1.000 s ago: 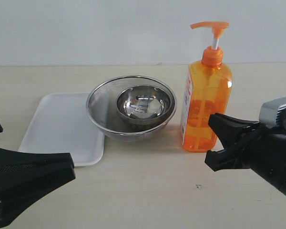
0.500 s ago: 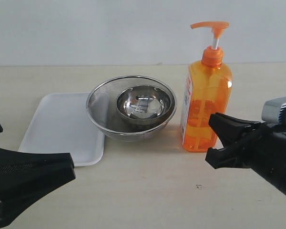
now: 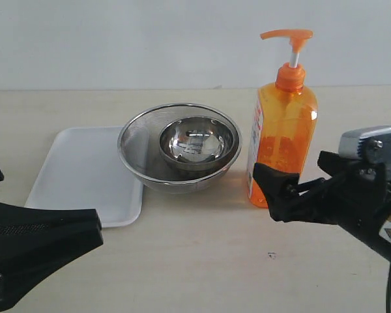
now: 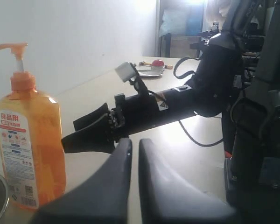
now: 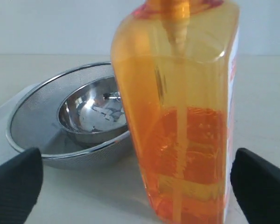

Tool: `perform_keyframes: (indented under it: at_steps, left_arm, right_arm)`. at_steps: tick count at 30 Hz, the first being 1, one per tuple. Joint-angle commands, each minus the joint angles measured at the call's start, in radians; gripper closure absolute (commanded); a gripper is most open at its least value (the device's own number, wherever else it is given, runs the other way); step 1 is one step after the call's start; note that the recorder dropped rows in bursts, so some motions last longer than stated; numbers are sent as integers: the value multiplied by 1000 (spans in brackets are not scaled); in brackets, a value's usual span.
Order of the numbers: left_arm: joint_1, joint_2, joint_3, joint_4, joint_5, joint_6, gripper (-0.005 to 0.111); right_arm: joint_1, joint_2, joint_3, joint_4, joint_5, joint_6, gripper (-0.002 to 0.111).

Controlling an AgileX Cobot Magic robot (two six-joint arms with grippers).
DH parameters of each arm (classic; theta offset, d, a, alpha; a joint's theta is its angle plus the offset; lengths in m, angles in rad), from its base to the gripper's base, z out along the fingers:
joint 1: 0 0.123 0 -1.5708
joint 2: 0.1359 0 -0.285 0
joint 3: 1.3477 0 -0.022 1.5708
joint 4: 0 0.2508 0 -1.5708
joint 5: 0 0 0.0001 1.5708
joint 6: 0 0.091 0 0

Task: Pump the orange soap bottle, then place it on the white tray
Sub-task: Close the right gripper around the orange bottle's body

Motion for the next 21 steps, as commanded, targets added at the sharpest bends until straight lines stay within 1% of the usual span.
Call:
perform_keyframes:
  at_steps: [1, 7, 12, 15, 19, 21]
  left_arm:
    - [0, -5, 5, -1, 3, 4, 102]
    - [0, -5, 5, -1, 3, 4, 102]
    - [0, -5, 5, -1, 3, 4, 102]
    - [0, -5, 5, -1, 3, 4, 102]
    - [0, -5, 5, -1, 3, 4, 102]
    - [0, -5, 5, -1, 3, 4, 102]
  right_arm:
    - [2, 2, -101, 5, 139, -60, 4]
    - [2, 2, -131, 75, 136, -170, 4]
    - [2, 27, -133, 107, 91, -187, 4]
    - [2, 85, -133, 159, 25, -207, 4]
    - [2, 199, -143, 158, -83, -197, 4]
    - [2, 239, -153, 158, -105, -175, 4]
